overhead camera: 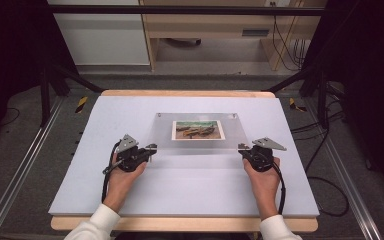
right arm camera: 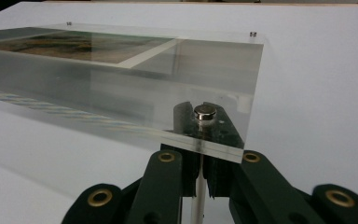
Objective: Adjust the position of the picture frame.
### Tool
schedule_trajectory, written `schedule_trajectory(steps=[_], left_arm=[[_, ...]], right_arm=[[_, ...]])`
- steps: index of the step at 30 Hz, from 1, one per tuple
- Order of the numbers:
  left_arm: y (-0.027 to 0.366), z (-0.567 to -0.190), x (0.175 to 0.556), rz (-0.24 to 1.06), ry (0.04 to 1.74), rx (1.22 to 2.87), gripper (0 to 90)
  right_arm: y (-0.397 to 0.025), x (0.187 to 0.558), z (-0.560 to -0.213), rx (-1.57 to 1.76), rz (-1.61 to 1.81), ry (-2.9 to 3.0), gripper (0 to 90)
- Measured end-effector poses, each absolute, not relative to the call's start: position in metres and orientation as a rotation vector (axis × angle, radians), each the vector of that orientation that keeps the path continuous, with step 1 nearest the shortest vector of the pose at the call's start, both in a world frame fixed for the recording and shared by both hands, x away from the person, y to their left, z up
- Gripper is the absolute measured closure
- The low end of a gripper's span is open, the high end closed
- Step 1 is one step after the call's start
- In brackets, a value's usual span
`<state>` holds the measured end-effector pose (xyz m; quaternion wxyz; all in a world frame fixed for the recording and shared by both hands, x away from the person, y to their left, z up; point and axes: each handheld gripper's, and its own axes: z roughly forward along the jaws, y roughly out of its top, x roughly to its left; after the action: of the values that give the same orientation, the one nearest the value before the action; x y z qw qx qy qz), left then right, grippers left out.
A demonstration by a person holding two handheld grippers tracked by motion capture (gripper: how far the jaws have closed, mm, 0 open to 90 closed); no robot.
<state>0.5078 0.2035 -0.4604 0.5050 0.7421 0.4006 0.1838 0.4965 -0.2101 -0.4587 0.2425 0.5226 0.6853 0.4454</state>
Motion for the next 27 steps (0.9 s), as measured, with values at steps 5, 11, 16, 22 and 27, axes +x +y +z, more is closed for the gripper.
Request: schedule_trajectory(steps=[5,11,16,22,27], left_arm=[[0.2039,-0.4617,0.5068,0.441,0.971,1.796,84.2],[0.2049,-0.4628,0.5062,0.438,0.98,1.799,84.2],[0.2049,-0.4643,0.5056,0.437,0.986,1.806,84.2],[0.2059,-0.4659,0.5052,0.434,0.99,1.812,84.2],[0.2068,-0.4679,0.5034,0.436,1.003,1.809,84.2]], right_arm=[[-0.211,0.4963,-0.4608,1.428,1.228,1.888,84.7],[-0.2099,0.4958,-0.4628,1.432,1.229,1.897,84.7],[-0.2097,0.4956,-0.4645,1.438,1.226,1.908,84.6],[-0.2091,0.4949,-0.4662,1.438,1.218,1.921,84.6],[-0.2075,0.4935,-0.4688,1.43,1.217,1.931,84.6]])
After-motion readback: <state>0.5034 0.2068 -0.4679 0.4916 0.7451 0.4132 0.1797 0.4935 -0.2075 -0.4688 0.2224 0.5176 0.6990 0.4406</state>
